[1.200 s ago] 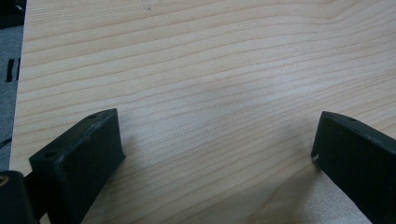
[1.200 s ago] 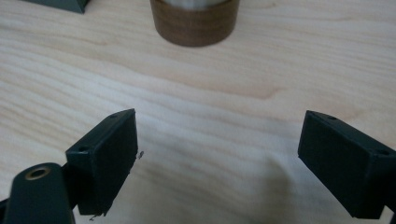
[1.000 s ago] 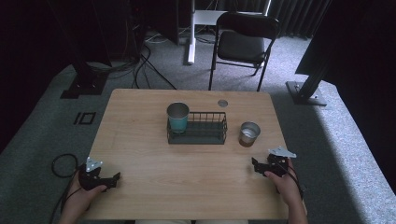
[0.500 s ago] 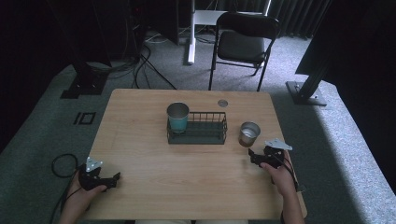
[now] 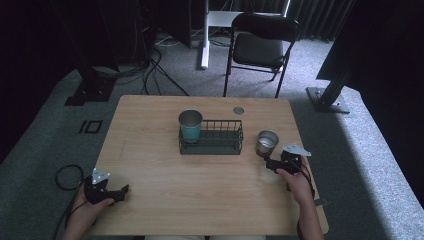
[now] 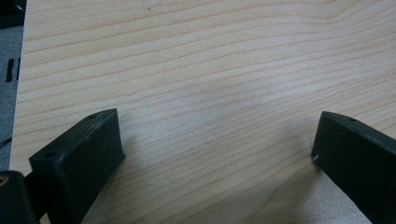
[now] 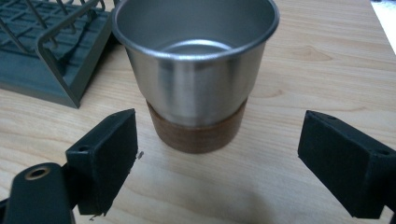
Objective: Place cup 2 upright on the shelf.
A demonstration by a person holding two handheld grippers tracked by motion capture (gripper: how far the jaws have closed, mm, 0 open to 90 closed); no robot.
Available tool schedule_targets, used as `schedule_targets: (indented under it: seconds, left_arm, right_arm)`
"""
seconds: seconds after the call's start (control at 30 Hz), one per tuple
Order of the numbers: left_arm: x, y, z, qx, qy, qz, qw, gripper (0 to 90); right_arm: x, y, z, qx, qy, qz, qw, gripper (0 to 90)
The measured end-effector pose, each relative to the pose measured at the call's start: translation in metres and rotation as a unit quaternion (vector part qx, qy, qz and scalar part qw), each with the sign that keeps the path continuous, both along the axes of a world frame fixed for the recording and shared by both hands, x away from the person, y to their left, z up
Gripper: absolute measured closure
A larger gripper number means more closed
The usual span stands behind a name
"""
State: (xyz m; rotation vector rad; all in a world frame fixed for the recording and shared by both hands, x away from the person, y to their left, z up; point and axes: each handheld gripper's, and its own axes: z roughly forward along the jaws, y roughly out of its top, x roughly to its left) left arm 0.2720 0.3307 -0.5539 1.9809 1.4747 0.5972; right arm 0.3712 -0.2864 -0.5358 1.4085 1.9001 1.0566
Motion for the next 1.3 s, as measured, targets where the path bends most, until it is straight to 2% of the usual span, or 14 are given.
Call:
schedule_targets:
  seconds: [0.13,0.6,0.8,1.3]
  left_arm:
    - [0.000,0.000,0.000,0.000,0.000,0.000,1.0000,2.5]
    - [0.000,0.000,0.000,0.000,0.000,0.000,1.0000,2.5]
    - [0.000,0.000,0.000,0.000,0.000,0.000,1.0000,2.5]
    - [0.000,0.000,0.000,0.000,0.000,0.000,1.0000,2.5]
  right_arm:
    - [0.004,0.002,0.004,-0.002,-0.008,0.003,1.0000,14.3]
    - [0.015,0.010,0.011,-0.001,-0.029,0.015,0.9995,12.9]
    - [0.021,0.013,0.009,-0.001,-0.033,0.014,0.9993,12.7]
    - [0.033,0.018,0.001,0.026,-0.051,0.002,0.9984,12.1]
